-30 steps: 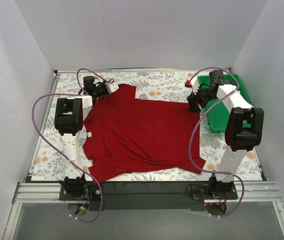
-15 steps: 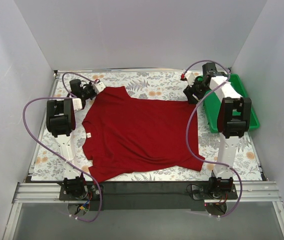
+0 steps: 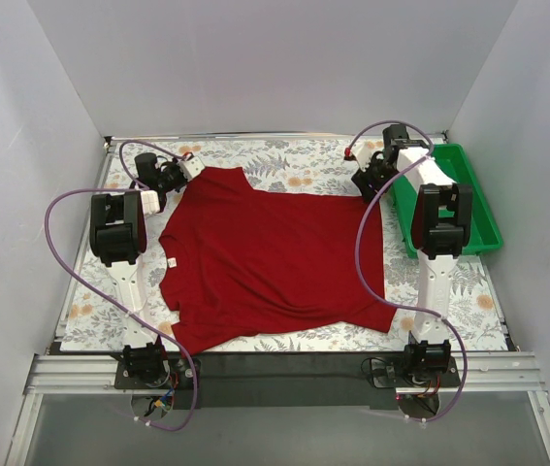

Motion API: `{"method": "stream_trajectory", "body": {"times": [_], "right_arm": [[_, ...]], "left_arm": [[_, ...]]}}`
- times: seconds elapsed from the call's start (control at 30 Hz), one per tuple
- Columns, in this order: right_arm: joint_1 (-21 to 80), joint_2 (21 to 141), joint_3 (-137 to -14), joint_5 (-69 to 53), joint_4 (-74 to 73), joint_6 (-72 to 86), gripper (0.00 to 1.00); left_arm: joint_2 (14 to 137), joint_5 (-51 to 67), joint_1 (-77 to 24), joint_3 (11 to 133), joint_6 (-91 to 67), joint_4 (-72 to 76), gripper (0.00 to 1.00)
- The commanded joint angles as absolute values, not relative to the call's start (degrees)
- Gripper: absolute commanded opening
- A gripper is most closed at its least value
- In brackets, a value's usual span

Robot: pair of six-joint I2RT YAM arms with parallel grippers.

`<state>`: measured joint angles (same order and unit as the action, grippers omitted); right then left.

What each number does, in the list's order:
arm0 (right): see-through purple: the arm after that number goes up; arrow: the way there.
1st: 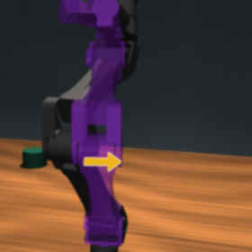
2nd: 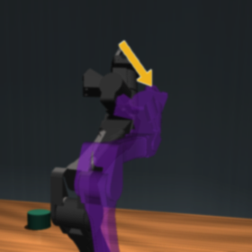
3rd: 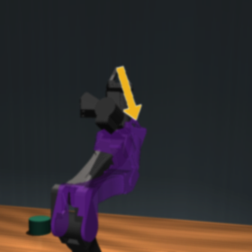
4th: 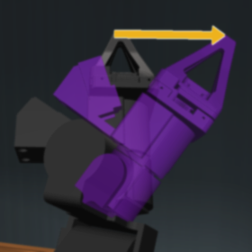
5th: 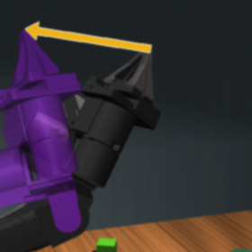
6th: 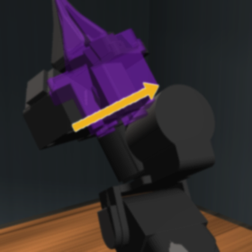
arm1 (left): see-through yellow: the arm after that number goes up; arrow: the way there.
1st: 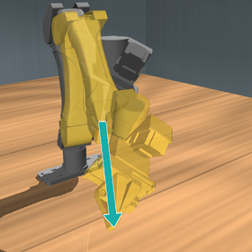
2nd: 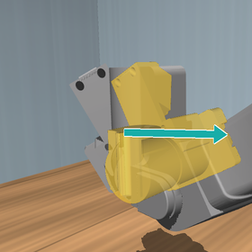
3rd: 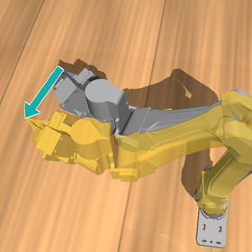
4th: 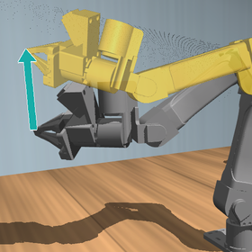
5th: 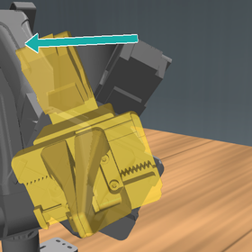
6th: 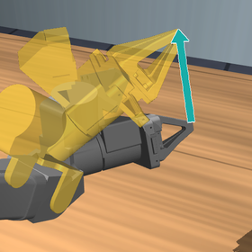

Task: Fold and stack the t-shirts
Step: Flatten the tshirt out

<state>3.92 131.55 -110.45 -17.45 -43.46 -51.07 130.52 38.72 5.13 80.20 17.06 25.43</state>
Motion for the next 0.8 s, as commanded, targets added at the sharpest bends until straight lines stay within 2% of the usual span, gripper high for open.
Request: {"method": "stream_trajectory", "body": {"times": [0.0,0.13,0.23,0.33,0.37,0.47,0.67,0.77], "right_arm": [[4.0,132.3,-112.9,-15.6,-44.4,-50.8,0.53],[4.0,133.1,-113.0,-14.0,-44.4,-51.0,0.51],[4.0,133.9,-113.3,-13.6,-44.5,-51.1,0.44],[4.0,134.4,-113.2,-13.7,-44.6,-51.1,0.29],[4.0,134.2,-113.1,-13.8,-44.6,-51.2,0.21],[4.0,133.4,-113.3,-14.4,-44.7,-51.5,0.14],[4.0,128.6,-113.8,-20.4,-44.6,-51.2,0.01],[4.0,125.7,-116.1,-25.1,-44.6,-49.2,0.01]], "left_arm": [[125.8,40.1,5.4,80.1,17.0,26.6,0.00],[125.8,40.2,5.4,80.0,17.0,26.5,0.00],[125.4,40.4,5.4,79.7,16.9,26.8,0.00],[125.0,40.4,5.4,79.5,16.6,27.2,0.00],[124.9,40.6,5.4,79.6,16.6,27.2,0.00],[124.5,40.3,5.3,80.0,16.2,27.2,0.00],[123.1,39.7,4.6,81.4,13.7,28.9,0.00],[122.2,39.6,4.4,83.1,10.5,30.4,0.00]]}}
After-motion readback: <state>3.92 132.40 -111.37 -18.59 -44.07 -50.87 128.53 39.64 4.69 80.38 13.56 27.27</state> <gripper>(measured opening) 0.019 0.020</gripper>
